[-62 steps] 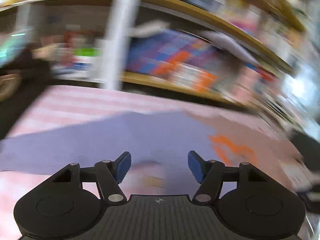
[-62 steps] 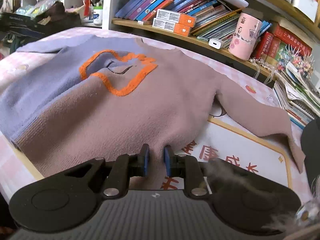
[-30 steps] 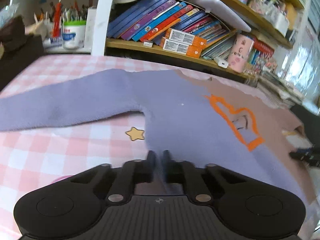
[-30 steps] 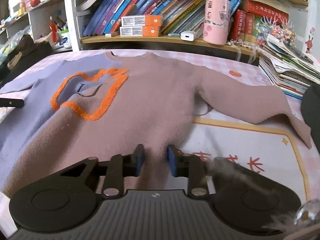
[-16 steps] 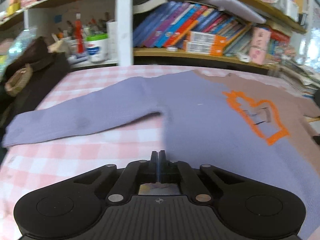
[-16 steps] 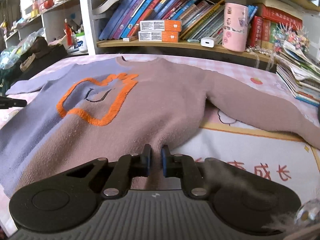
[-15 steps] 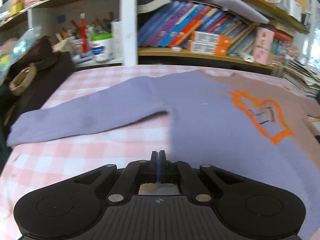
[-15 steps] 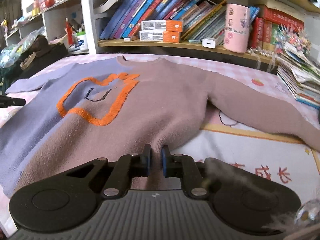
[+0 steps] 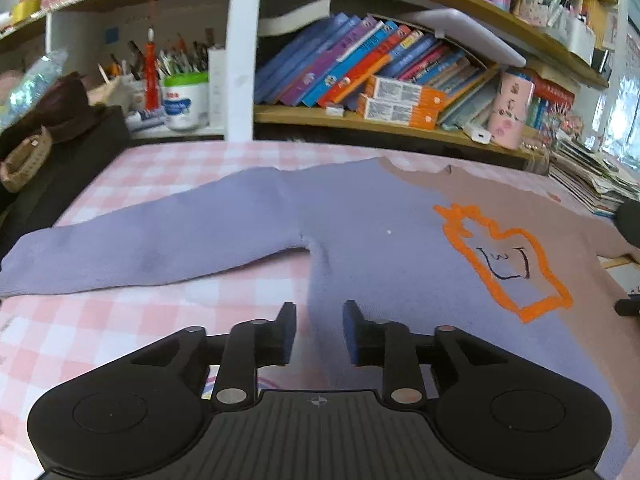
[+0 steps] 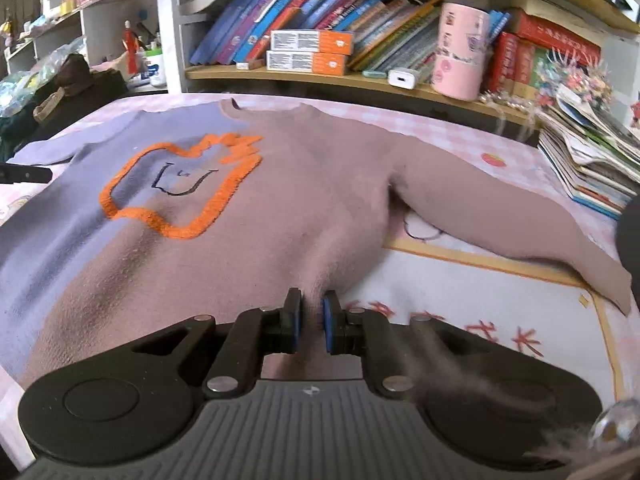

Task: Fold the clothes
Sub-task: 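Grasp the lavender sleeve with the left tool while the right tool pins the pink body, then open both tools and lift them off the sweater, then move the left tool to the lavender sleeve cuff and grasp it, then lift the lavender sleeve with the left tool and carry it across the body, then lay the lavender sleeve on the body, press it, and open the left tool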

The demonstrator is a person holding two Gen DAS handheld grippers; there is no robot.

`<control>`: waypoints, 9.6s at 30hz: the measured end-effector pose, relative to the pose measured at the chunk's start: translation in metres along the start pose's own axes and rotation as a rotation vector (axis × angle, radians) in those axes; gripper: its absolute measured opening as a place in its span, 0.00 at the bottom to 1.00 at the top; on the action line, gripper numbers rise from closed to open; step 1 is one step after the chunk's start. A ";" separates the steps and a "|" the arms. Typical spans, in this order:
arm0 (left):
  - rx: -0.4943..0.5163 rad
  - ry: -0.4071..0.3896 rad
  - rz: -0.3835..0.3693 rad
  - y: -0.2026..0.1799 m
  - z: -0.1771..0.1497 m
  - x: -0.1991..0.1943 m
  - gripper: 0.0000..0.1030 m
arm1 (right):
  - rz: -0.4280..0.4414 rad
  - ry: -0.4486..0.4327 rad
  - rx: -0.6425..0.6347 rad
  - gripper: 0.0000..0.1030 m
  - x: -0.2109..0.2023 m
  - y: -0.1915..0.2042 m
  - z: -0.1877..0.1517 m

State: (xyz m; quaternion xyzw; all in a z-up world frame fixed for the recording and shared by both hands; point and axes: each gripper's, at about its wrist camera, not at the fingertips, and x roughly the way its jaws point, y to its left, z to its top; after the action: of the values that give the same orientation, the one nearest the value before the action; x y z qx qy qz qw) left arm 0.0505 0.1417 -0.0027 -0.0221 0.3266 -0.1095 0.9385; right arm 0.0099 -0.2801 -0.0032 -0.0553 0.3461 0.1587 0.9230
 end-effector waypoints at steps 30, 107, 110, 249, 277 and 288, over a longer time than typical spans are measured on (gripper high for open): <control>-0.002 0.021 -0.027 -0.011 0.020 0.042 0.37 | -0.003 -0.014 0.123 0.17 0.031 -0.031 0.020; -0.099 0.002 -0.034 0.001 0.006 0.023 0.24 | -0.145 -0.076 0.031 0.21 0.027 0.003 0.014; -0.048 -0.041 -0.017 -0.013 -0.007 0.002 0.48 | -0.133 -0.109 0.025 0.33 0.014 0.010 0.008; -0.158 -0.198 -0.306 -0.145 0.138 0.085 0.09 | 0.121 -0.160 -0.358 0.99 0.028 0.122 0.006; 0.161 -0.028 0.069 -0.044 -0.006 -0.007 0.45 | -0.073 -0.141 -0.076 0.93 -0.016 0.037 -0.007; 0.232 0.015 0.100 -0.032 -0.017 -0.001 0.05 | -0.085 -0.044 0.137 0.30 -0.015 -0.002 -0.017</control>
State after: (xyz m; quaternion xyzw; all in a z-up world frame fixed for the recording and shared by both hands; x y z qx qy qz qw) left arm 0.0332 0.1114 -0.0125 0.1038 0.3194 -0.0996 0.9366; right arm -0.0106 -0.2894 -0.0062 -0.0033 0.3331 0.0965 0.9379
